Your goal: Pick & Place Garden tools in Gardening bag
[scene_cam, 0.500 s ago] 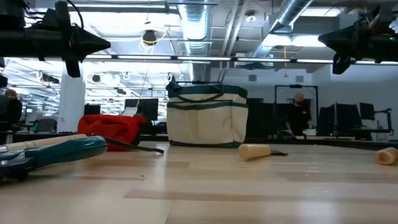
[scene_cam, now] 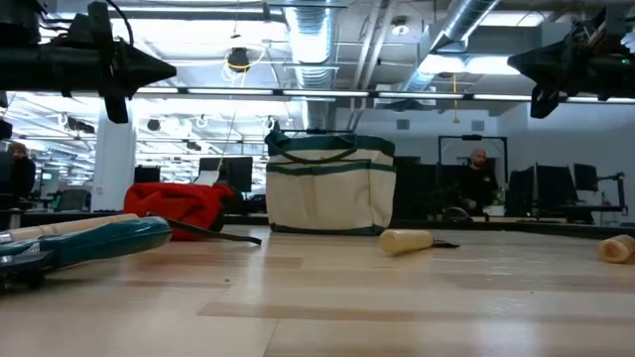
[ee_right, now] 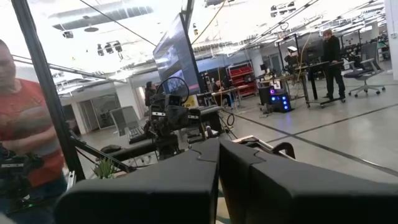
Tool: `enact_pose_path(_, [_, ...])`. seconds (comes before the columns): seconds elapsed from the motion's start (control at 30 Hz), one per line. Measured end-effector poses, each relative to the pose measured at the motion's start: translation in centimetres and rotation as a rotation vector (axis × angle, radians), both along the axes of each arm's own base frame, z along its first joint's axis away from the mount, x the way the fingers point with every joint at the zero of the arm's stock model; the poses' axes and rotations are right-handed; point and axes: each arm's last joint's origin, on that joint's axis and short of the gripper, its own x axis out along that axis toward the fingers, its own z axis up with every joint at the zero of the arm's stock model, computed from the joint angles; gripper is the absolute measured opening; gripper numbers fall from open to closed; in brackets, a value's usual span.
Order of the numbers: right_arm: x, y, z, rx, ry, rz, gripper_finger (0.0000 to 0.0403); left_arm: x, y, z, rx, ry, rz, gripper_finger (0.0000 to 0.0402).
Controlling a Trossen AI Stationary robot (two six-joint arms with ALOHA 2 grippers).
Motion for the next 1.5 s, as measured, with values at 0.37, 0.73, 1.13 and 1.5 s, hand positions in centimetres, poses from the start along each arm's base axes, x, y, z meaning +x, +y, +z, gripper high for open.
enact_pose_path(0.37, [0.00,0.00,0.01,0.000,0.000,0.000,0.0000,0.00,0.00,0.00,0.000,0.000,0.000,0.0001])
enact_pose_path(0.73, [0.00,0.00,0.01,0.000,0.000,0.000,0.0000,0.00,0.00,0.00,0.000,0.000,0.000,0.0001])
enact_pose_path(1.13, [0.00,0.00,0.00,0.000,0.000,0.000,0.0000,0.00,0.00,0.01,0.001,-0.001,0.000,0.0001])
enact_pose_path(1.5, [0.00,0.00,0.01,0.000,0.000,0.000,0.0000,-0.05,-0.03,0.24,-0.191,-0.144,-0.063,0.0001])
